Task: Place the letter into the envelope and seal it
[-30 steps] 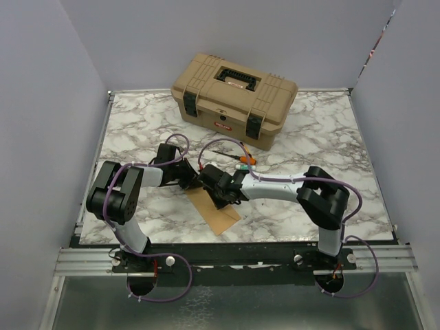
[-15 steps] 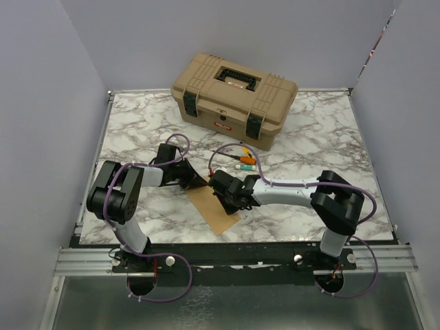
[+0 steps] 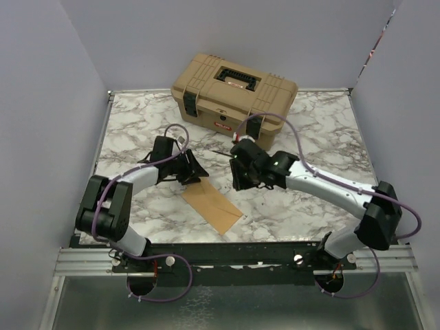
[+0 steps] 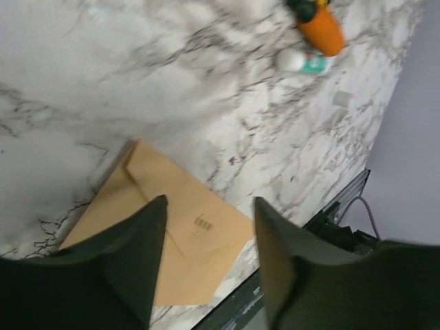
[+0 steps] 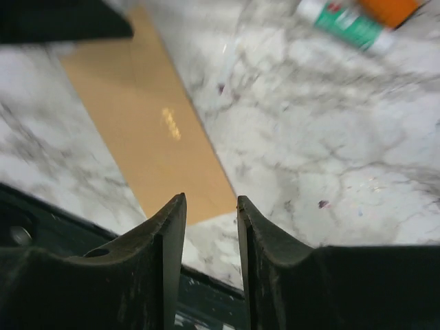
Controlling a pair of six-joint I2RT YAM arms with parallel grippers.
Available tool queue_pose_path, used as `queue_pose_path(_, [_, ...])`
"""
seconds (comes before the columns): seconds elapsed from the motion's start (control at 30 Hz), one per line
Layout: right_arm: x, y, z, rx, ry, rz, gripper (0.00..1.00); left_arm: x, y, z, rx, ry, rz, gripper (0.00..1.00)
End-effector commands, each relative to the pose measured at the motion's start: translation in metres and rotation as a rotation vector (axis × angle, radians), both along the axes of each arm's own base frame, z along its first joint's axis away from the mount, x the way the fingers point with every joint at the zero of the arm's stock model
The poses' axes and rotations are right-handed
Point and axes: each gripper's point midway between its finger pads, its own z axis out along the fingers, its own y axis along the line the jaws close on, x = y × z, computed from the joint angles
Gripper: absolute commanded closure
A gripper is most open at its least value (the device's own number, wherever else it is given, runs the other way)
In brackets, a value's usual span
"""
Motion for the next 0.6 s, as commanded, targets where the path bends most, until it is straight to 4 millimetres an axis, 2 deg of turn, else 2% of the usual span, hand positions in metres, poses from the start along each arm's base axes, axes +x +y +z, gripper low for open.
queue_pose_path(0.0, [0.057, -0.03, 0.037, 0.075, -0.14, -0.307, 0.59, 0.018, 0.009, 0.061, 0.069, -0.276, -0.046, 0.35])
queue_pose_path(0.17, [0.097, -0.053, 0.039, 0.08, -0.21, -0.557, 0.56, 0.027, 0.055, 0.074, 0.306, -0.388, 0.118, 0.17])
queue_pose_path(0.27, [0.105, -0.058, 0.026, 0.074, -0.195, -0.673, 0.55, 0.029, 0.076, 0.081, 0.381, -0.429, 0.217, 0.06])
queue_pose_path(0.4, [0.109, -0.051, -0.004, 0.097, -0.149, -0.766, 0.55, 0.028, 0.086, 0.093, 0.409, -0.469, 0.255, 0.01])
queue_pose_path(0.5, [0.12, -0.049, -0.023, 0.103, -0.137, -0.825, 0.54, 0.025, 0.091, 0.091, 0.437, -0.462, 0.257, 0.01])
queue_pose_path(0.57, [0.13, -0.047, -0.032, 0.094, -0.152, -0.849, 0.54, 0.022, 0.087, 0.088, 0.424, -0.447, 0.237, 0.01])
